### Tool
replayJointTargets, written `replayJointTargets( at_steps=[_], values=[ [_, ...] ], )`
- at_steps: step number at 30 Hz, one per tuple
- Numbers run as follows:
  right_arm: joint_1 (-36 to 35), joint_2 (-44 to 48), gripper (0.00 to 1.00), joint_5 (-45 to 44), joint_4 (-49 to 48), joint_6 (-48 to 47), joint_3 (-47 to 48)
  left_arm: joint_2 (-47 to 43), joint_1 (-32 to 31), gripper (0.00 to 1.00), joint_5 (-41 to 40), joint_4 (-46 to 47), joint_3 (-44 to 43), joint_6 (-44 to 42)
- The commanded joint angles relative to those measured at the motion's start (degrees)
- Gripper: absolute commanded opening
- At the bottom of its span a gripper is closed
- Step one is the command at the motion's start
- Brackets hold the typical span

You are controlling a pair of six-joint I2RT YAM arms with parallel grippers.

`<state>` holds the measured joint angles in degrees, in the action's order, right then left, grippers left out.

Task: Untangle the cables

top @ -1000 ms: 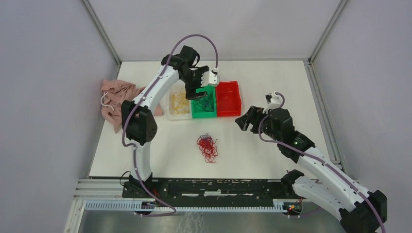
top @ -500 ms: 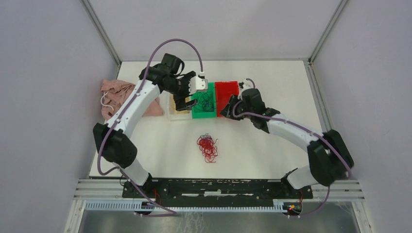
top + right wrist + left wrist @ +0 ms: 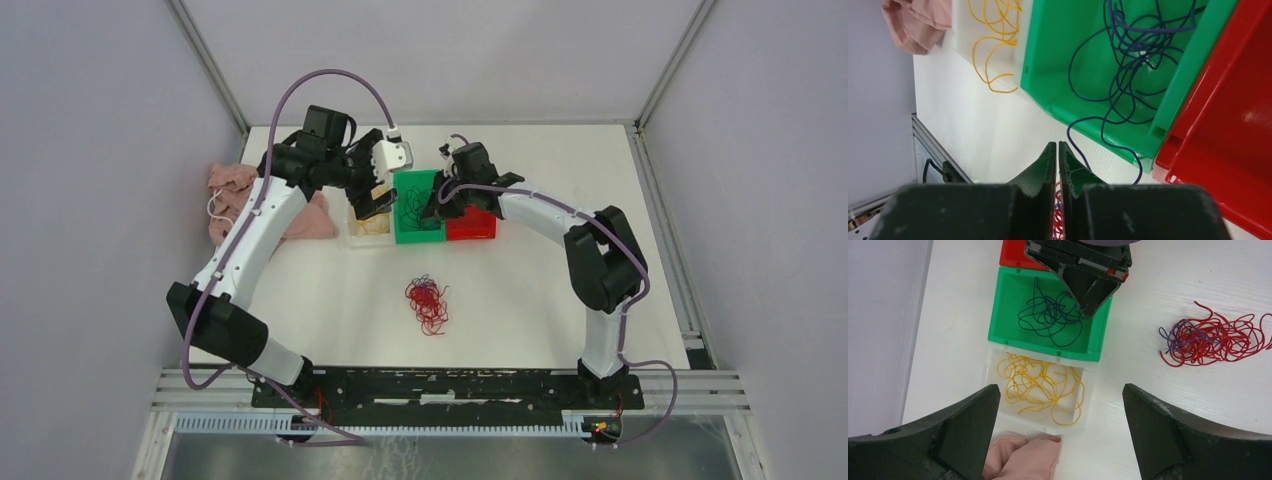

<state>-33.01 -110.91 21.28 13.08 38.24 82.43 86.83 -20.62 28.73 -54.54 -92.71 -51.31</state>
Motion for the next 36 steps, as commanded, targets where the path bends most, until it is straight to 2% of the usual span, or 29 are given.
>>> replayJointTargets(
  at_steps=[1, 8, 14, 24, 29, 30, 33, 36],
  values=[
    [0.0, -1.6, 0.1, 1.9, 4.2, -2.7, 4.1, -2.0, 0.9, 0.99, 1.8, 3.6, -0.8, 3.6],
    [0.3, -6.6, 0.07, 1.4, 9.0, -5.1, 11.0, -3.4, 1.4, 0.99, 2.3, 6.3, -1.0, 6.6],
    [-0.2, -9.9, 0.03, -5.7, 11.4, -7.4, 16.1, -6.2, 1.3, 0.99, 3.1, 7.1, 0.9, 8.5],
    [-4.1, -14.8, 0.0, -16.6, 12.9, -10.3, 20.7, -13.0, 1.4, 1.0, 5.8, 5.8, 8.2, 5.5],
    [-5.2, -10.1, 0.1, -17.6, 11.1, -11.6, 19.3, -14.3, 1.4, 0.99, 5.2, 4.9, 10.5, 4.0],
    [-5.2, -7.8, 0.15, -17.5, 10.4, -11.6, 18.0, -14.6, 1.4, 0.99, 4.9, 5.3, 11.2, 4.4],
    [-5.2, -0.9, 0.41, -16.7, 11.3, -12.2, 15.3, -16.4, 1.4, 0.99, 4.7, 6.8, 14.0, 5.0],
    [-5.5, 6.1, 0.57, -15.3, 12.9, -11.9, 11.6, -18.8, 1.4, 0.99, 4.0, 9.4, 16.8, 5.4]
  ],
)
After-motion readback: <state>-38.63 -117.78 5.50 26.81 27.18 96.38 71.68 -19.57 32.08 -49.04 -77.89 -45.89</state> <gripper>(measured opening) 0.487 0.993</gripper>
